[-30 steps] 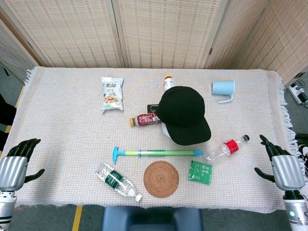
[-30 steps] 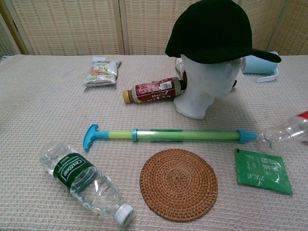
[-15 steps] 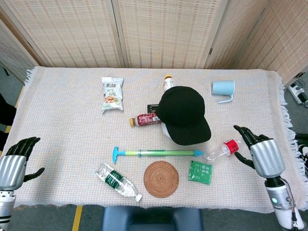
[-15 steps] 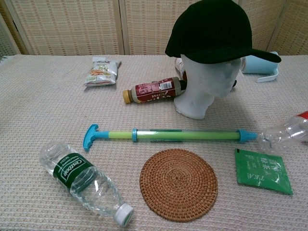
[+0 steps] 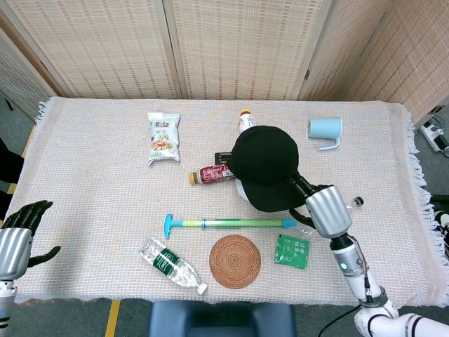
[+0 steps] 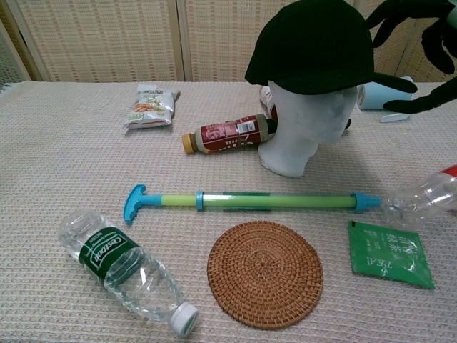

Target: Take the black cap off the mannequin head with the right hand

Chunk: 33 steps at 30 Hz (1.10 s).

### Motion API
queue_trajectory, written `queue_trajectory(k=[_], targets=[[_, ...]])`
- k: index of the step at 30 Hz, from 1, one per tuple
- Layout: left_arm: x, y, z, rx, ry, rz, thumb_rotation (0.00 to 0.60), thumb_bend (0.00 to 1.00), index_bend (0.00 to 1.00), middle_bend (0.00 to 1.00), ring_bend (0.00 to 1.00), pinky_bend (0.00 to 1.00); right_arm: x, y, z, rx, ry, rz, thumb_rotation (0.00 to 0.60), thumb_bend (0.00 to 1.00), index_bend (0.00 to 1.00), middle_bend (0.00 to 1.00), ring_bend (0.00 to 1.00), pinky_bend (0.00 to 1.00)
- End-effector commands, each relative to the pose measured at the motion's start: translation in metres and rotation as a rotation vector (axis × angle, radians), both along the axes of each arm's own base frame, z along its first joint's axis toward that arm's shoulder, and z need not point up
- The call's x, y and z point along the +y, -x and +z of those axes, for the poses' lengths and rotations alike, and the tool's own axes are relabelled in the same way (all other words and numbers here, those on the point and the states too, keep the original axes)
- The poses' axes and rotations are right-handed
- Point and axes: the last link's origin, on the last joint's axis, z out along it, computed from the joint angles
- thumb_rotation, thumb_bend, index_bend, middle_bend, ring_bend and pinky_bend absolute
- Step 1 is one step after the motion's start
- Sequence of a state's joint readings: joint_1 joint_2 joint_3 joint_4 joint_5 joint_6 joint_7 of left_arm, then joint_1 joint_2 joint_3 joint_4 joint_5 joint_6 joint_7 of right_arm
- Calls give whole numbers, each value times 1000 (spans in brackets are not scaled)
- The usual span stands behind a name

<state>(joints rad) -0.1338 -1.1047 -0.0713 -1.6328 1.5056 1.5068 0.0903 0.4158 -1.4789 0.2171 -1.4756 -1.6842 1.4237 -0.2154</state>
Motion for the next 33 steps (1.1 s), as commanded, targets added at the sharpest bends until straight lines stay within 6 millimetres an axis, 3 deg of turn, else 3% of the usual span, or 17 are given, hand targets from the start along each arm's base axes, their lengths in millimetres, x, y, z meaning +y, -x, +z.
queue_trajectory(k=[1, 6, 12, 16, 24, 33], targets=[[0, 1, 0, -1, 7, 6, 600, 95, 179, 194, 180, 284, -6, -5, -13, -21, 5, 28, 600, 48, 313, 365, 787, 912], [0, 2, 1, -10, 14, 11, 600, 96, 179, 191, 180, 282, -10, -8, -21, -70, 37, 70, 600, 88, 490, 467, 829, 963], [1, 3, 1, -18, 24, 18, 600, 96, 176, 184, 180, 281, -15, -9, -24, -117, 80, 98, 600, 264, 763, 663, 889, 1000], [2, 2, 0, -21, 29, 17, 600, 97, 167, 182, 179, 281, -20, -11, -22, -153, 103, 101, 600, 358, 859, 742, 912, 1000], [4, 0, 0, -25, 36, 18, 600, 97, 155, 178, 173, 277, -31, -17, -8, -228, 166, 102, 600, 448, 910, 789, 931, 1000], [6, -1, -3, -25, 52, 24, 600, 97, 144, 175, 169, 272, -57, -22, 30, -200, 254, 81, 600, 459, 910, 789, 933, 1000]])
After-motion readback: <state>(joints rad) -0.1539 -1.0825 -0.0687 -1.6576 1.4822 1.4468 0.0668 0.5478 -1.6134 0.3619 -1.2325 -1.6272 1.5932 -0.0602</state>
